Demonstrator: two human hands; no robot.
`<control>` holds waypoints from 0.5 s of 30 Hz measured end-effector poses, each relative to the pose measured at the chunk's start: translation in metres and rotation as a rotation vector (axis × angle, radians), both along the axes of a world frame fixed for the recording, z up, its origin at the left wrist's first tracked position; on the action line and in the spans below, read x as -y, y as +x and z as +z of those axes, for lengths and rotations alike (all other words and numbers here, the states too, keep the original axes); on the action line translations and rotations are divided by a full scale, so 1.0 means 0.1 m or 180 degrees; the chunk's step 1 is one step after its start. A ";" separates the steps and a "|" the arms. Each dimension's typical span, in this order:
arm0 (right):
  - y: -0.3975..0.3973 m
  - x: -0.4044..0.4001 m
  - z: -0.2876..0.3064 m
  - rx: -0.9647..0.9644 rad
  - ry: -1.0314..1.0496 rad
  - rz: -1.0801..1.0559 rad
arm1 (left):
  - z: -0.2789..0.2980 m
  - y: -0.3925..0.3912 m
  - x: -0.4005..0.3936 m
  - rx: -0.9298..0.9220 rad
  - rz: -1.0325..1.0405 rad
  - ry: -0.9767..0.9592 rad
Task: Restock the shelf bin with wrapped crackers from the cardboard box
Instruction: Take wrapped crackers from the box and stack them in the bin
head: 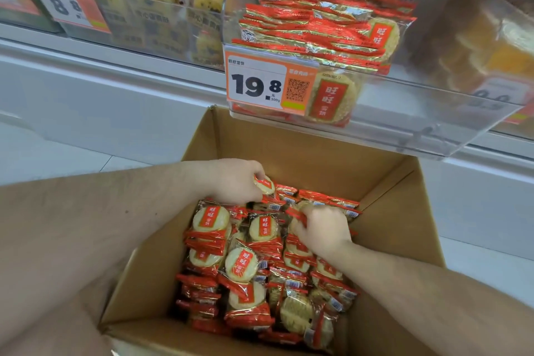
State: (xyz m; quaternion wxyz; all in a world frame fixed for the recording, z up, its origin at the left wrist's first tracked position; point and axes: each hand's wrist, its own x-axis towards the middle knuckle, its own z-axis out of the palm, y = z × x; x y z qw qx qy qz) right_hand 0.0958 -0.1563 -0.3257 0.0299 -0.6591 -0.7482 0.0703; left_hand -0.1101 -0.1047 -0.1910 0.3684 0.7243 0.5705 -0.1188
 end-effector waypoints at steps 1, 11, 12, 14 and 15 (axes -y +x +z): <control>-0.06 -0.01 0.10 -0.0216 0.0289 0.0006 | -0.02 -0.01 -0.02 0.0117 0.0259 -0.0190; -0.52 0.00 0.64 -0.1782 0.1507 0.0897 | 0.01 -0.06 -0.09 0.1413 0.1763 -0.0647; -0.43 -0.05 0.50 -0.1682 0.1125 0.0471 | 0.02 -0.08 -0.09 0.1283 0.1634 -0.0442; -0.18 -0.16 0.17 -0.1165 0.0264 -0.0395 | 0.02 -0.12 -0.07 0.1034 0.1336 -0.0137; -0.07 -0.20 0.01 -0.0819 -0.0199 -0.0691 | 0.00 -0.14 -0.06 0.0954 0.1197 -0.0077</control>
